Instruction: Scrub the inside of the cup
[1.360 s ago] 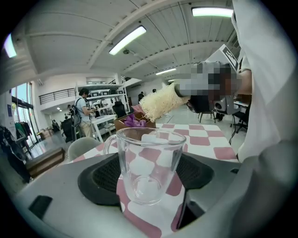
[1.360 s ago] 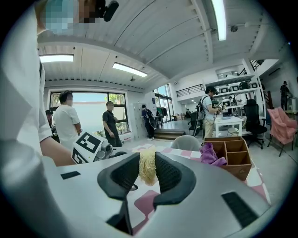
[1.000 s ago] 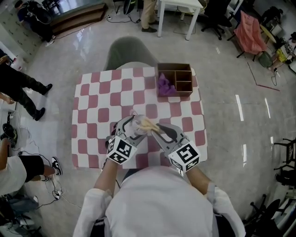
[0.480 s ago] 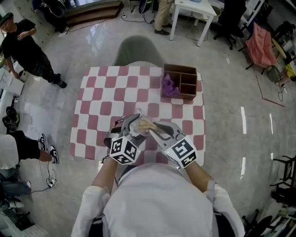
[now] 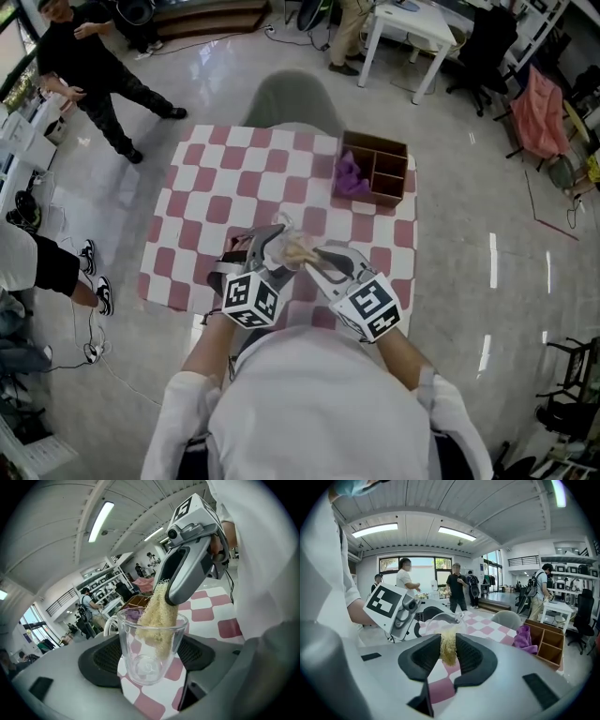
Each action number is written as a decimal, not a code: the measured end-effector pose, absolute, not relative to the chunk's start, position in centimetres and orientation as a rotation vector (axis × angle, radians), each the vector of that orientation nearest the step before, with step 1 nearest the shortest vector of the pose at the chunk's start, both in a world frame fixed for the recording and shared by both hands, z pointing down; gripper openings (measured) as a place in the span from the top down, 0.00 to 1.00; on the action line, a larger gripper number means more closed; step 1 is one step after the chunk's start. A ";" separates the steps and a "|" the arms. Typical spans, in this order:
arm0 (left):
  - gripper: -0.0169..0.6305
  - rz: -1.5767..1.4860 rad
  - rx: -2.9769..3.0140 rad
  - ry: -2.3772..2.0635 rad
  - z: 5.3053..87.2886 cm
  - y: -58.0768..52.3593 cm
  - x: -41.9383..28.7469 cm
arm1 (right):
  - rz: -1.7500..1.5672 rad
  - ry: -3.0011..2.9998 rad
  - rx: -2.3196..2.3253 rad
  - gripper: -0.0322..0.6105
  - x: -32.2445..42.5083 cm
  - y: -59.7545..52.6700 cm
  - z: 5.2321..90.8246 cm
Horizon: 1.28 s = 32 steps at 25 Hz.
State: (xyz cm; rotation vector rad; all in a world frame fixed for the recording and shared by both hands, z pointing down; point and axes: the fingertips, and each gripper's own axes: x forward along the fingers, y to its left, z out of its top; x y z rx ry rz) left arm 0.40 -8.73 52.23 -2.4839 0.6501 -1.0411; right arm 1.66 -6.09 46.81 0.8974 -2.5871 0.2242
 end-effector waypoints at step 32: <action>0.42 -1.044 -2.523 0.613 53.5 -7.4 0.8 | 0.246 -2.582 0.923 0.78 1.4 -7.5 45.6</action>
